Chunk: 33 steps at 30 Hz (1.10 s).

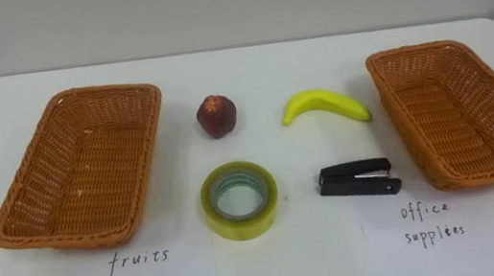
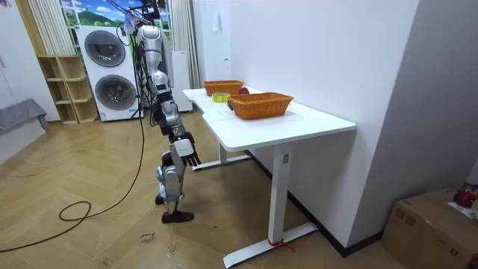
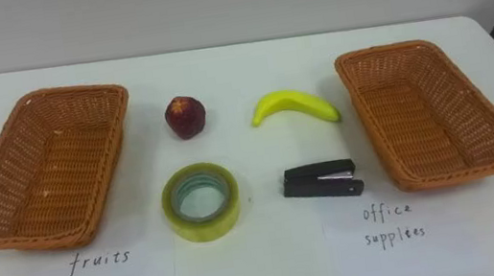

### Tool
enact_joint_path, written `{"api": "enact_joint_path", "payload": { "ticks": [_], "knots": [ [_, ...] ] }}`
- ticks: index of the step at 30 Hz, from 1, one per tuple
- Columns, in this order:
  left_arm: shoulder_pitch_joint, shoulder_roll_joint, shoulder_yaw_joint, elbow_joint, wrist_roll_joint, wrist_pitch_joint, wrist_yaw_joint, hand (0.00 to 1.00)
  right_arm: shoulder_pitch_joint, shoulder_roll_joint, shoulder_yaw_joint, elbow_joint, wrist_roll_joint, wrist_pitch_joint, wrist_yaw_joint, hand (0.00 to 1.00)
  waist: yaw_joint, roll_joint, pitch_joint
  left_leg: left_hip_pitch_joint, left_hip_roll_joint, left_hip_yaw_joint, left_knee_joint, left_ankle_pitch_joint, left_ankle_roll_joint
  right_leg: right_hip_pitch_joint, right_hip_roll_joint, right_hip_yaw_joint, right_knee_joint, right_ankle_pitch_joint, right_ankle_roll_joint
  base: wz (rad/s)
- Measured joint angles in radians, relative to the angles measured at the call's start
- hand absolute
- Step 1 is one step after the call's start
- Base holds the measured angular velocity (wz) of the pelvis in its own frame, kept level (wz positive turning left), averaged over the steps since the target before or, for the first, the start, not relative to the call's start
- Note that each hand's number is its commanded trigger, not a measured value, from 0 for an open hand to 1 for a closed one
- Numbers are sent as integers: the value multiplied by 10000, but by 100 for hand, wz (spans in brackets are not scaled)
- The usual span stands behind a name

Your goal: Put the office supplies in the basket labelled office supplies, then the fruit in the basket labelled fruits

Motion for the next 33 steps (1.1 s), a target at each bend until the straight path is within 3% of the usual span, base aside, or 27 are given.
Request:
{"api": "enact_joint_path", "payload": {
  "ticks": [12, 26, 33],
  "knots": [
    [-24, -28, 14, -26, 180, -141, 143, 0, 5, 0, -14, 23, -21, -1, 2, 0, 15, -98, 52, 70, 6, 48, -8, 0, 0, -11, 8, 69, -9, 0, 0, -1],
    [-74, -21, 71, 11, 193, -216, 193, 0, 382, 52, -175, -32, 971, -9, -764, 0, 20, -101, 6, 189, 11, 312, -31, -1, 0, -63, 15, 322, 18, 10, -1, -6],
    [-8, -10, 749, 8, 204, -209, 193, 0, 620, 46, -1409, 67, 1234, 12, -1381, 0, -23, -82, -28, 247, 16, 308, -112, -1, 1, -40, 34, 339, 44, 10, 0, 0]
  ]
}}
